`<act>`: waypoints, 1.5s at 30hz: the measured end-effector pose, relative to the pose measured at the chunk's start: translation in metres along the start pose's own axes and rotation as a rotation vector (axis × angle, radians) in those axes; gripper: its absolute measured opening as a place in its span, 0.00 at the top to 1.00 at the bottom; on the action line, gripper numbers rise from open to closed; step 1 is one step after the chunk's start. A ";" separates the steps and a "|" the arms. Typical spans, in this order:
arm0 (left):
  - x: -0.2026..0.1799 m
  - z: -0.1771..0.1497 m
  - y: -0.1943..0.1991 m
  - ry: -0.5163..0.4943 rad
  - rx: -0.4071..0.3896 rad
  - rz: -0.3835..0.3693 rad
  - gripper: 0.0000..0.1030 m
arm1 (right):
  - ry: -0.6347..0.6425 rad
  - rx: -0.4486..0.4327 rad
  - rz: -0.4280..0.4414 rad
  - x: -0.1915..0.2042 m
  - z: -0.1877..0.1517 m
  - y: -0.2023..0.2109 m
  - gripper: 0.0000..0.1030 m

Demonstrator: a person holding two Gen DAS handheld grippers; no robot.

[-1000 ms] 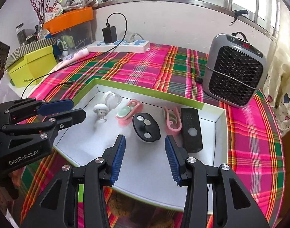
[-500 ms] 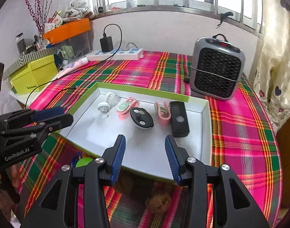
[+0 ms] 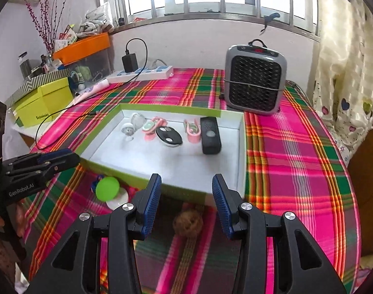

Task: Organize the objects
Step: 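Withdraw both tools from the box toward the rope toy and walnuts, then move the left tool toward the blue-and-orange rope toy while the right tool approaches a walnut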

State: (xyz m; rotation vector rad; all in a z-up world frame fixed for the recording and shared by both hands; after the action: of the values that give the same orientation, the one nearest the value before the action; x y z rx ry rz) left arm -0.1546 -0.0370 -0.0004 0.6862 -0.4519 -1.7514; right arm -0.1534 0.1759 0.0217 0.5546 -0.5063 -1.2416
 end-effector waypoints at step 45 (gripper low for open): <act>-0.032 -0.023 -0.038 -0.082 0.122 -0.045 0.64 | 0.025 0.129 0.046 -0.007 -0.039 -0.027 0.57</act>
State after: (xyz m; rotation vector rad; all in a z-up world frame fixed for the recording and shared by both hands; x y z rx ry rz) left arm -0.1614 0.0057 -0.0337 0.7174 -0.6080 -1.8104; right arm -0.1494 0.1808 -0.0258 0.6633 -0.5775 -1.1625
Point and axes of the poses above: each gripper's, at about its wrist camera, not at the fingertips, and y roughly against the way its jaws point, x to its left, z to its top, the point moved 6 cm from there along -y, roughly the way its jaws point, and after that the axes turned 4 degrees about -x, right-handed, at the moved point
